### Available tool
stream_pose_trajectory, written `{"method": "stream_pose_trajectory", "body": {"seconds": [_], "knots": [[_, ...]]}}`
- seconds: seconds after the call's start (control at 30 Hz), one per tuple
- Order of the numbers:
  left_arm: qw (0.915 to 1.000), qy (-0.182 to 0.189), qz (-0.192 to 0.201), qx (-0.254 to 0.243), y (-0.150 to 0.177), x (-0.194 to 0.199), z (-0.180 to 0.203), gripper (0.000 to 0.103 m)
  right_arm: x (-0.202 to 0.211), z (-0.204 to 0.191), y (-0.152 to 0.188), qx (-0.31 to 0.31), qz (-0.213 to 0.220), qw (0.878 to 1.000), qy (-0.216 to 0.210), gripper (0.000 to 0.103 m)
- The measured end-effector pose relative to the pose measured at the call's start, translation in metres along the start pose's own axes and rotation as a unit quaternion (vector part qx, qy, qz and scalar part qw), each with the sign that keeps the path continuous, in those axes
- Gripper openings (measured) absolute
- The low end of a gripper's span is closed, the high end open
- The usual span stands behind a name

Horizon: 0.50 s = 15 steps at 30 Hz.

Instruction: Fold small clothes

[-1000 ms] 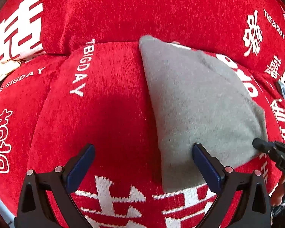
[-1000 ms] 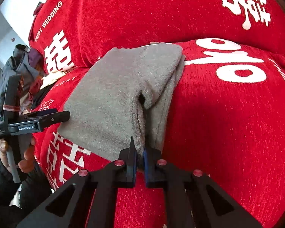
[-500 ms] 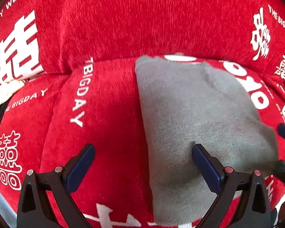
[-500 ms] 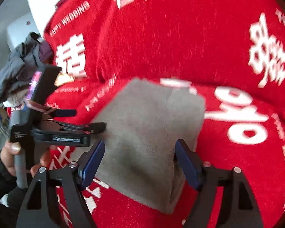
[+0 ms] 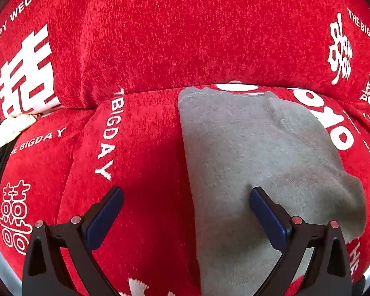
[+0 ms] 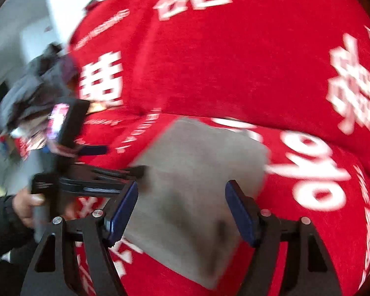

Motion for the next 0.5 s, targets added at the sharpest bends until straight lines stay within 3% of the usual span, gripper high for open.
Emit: {"method": "stream_pose_trajectory", "body": {"seconds": [0.1,0.2,0.3,0.4,0.5], "knots": [[0.9998,0.013,-0.013,0.012,0.003,-0.008,-0.004,0.102,-0.034,-0.007,0.011,0.025,-0.047,0.999,-0.011,0.076],[0.9995,0.026,-0.019,0.009,0.006,-0.014,-0.003,0.102,-0.058,0.017,0.039,0.014,-0.098,0.995,0.016,0.076],[0.9994,0.031,-0.018,0.001,0.002,-0.01,-0.001,0.102,-0.043,0.022,0.034,0.0,-0.082,0.997,0.008,0.076],[0.9977,0.056,-0.01,0.037,-0.011,-0.005,-0.004,0.102,-0.026,0.024,0.017,-0.002,-0.055,0.998,0.013,0.077],[0.993,0.083,-0.029,0.079,-0.026,-0.017,0.0,0.102,-0.033,0.028,-0.003,0.009,-0.042,0.999,0.018,0.079]]}}
Point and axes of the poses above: each gripper's, at about its wrist camera, not at the fingertips, and x roughly against the way its jaws point, z to its right, y to its underside, the point moved 5 cm from there along -x, roughly the way its jaws point, and after that the axes turned 10 degrees about z, right-handed, at the moved point
